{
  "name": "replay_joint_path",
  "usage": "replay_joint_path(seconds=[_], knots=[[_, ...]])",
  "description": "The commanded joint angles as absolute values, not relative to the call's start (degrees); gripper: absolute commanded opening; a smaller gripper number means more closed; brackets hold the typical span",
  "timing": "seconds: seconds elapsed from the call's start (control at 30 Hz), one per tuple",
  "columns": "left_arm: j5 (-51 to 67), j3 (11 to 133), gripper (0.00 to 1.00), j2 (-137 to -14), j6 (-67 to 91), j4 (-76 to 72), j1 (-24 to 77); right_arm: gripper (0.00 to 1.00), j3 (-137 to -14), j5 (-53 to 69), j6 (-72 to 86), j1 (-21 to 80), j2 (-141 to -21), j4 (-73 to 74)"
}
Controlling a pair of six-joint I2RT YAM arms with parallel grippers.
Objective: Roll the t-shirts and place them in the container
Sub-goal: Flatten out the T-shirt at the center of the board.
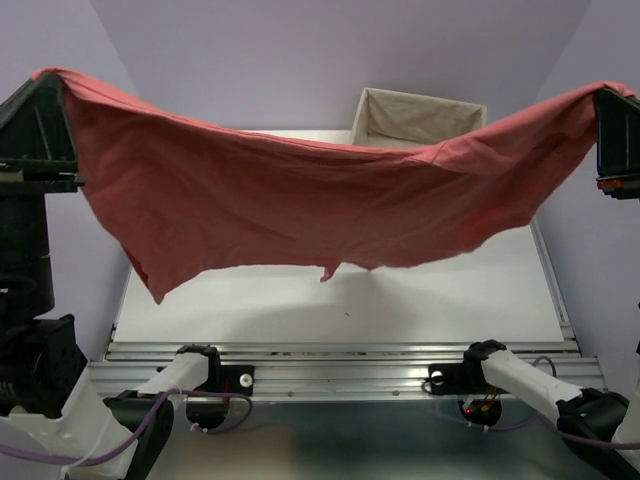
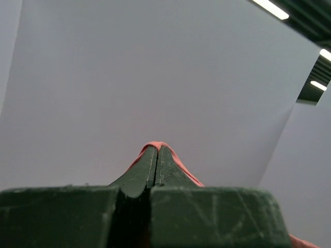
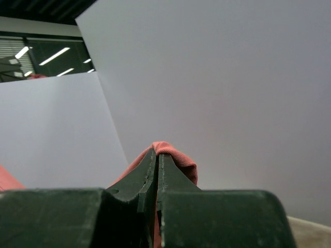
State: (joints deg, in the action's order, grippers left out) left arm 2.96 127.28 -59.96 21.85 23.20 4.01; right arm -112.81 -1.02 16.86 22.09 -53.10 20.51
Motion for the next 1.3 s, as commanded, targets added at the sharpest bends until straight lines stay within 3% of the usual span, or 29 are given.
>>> replay_joint_path(seconds=[0.0,0.2,0.37,0.6,0.87,1.03,1.27], knots=[[0.62,131.73,0.00,-61.60,20.04,20.04,3.78,0.01,-118.80,4.21,18.36,21.88,-55.72,17.49],[-1.76,131.84,0.00,-62.58,19.78,19.08,3.78,0.01,-120.94,2.65,18.90,21.88,-56.78,17.31],[-3.60,123.94,0.00,-62.75,19.07,17.49,3.78,0.01,-110.34,-9.62,17.41,21.88,-52.83,17.84],[-5.36,102.71,0.00,-68.19,18.01,13.55,3.69,0.01,-92.77,-30.48,12.40,21.88,-52.29,23.11],[-8.00,80.61,0.00,-77.33,19.60,4.40,3.69,0.01,-71.23,-34.90,15.99,21.88,-57.30,22.77],[-5.98,80.59,0.00,-90.58,20.66,8.00,3.69,0.01,-61.80,-34.19,19.34,21.88,-63.09,19.70],[-4.57,86.92,0.00,-100.54,19.25,11.69,3.60,0.01,-61.35,-36.21,18.54,21.36,-70.40,18.28]])
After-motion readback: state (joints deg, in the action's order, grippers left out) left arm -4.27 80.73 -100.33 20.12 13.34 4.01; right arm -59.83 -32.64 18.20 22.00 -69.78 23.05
